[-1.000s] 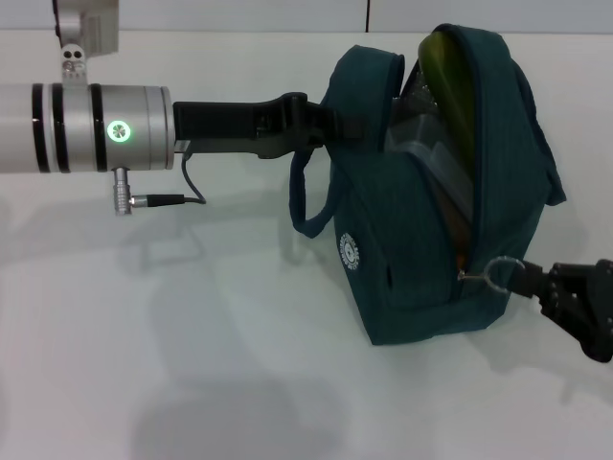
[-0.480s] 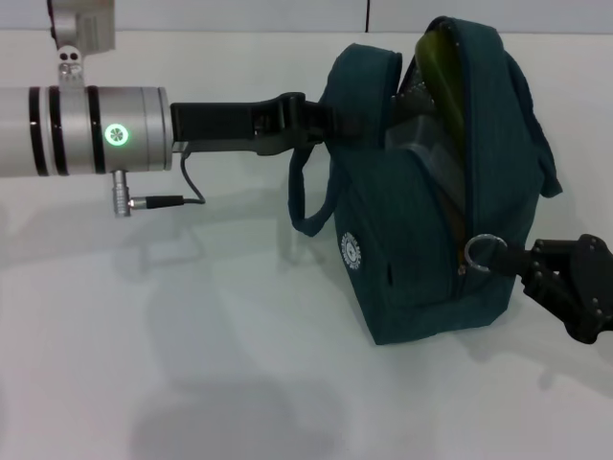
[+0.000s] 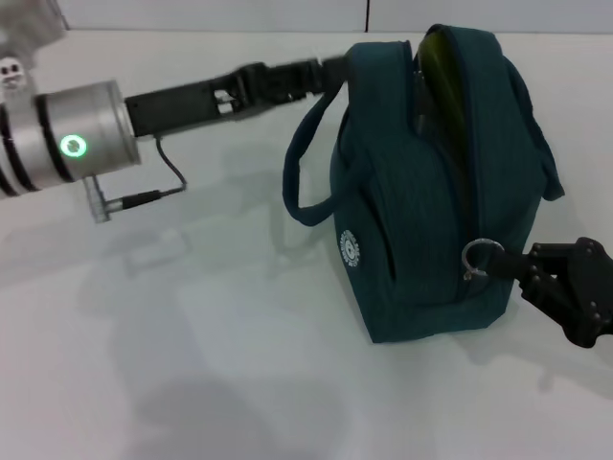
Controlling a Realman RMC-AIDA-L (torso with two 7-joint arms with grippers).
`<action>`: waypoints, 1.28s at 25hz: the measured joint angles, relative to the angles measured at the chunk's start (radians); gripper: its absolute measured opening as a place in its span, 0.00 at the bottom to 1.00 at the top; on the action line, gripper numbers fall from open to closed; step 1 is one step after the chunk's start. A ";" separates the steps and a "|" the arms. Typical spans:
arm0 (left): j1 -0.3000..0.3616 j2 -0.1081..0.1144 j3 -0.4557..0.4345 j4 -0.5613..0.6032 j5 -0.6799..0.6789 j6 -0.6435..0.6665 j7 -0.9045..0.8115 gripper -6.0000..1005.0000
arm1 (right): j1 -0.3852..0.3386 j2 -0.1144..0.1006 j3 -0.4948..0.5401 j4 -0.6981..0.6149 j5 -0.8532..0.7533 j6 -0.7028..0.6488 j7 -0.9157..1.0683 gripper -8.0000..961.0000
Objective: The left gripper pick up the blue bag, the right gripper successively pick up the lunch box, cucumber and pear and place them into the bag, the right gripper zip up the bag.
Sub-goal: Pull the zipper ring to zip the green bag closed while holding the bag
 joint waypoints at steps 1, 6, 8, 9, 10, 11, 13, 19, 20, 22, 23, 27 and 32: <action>0.008 0.000 0.001 0.001 -0.017 0.005 0.012 0.27 | 0.000 0.000 0.000 0.000 0.000 -0.001 0.000 0.01; 0.051 0.006 -0.007 0.011 -0.064 0.072 0.112 0.58 | 0.000 0.000 0.007 0.000 0.008 -0.013 -0.001 0.01; 0.069 0.006 -0.007 0.012 -0.084 0.116 0.164 0.69 | 0.004 0.000 0.008 0.000 0.022 -0.016 -0.006 0.01; 0.078 0.006 -0.007 0.012 -0.089 0.142 0.192 0.74 | 0.006 0.000 0.009 -0.001 0.026 -0.018 -0.008 0.01; 0.088 0.006 -0.007 0.012 -0.089 0.165 0.214 0.75 | 0.009 0.000 0.010 -0.005 0.034 -0.021 -0.011 0.01; 0.102 0.007 -0.007 0.012 -0.089 0.181 0.235 0.77 | 0.011 0.000 0.010 -0.008 0.041 -0.024 -0.012 0.01; 0.109 0.007 -0.007 0.012 -0.089 0.189 0.246 0.79 | 0.017 0.000 0.010 -0.012 0.055 -0.026 -0.012 0.01; 0.223 0.005 -0.004 -0.008 -0.090 0.261 0.450 0.86 | 0.044 0.002 0.012 -0.013 0.125 -0.020 -0.024 0.01; 0.236 0.005 -0.002 -0.019 -0.083 0.264 0.479 0.88 | 0.051 0.003 0.012 -0.013 0.143 -0.019 -0.026 0.01; 0.254 0.006 0.001 -0.053 -0.066 0.268 0.537 0.88 | 0.061 0.003 0.012 -0.014 0.175 -0.017 -0.027 0.01; 0.262 0.007 0.001 -0.082 -0.049 0.270 0.581 0.88 | 0.069 0.003 0.012 -0.014 0.196 -0.015 -0.027 0.01; 0.258 0.002 0.002 -0.157 0.015 0.270 0.691 0.88 | 0.099 0.005 0.011 -0.012 0.264 0.017 -0.028 0.01; 0.231 -0.002 0.003 -0.273 0.029 0.250 0.811 0.88 | 0.160 0.010 -0.016 0.000 0.276 0.076 -0.028 0.01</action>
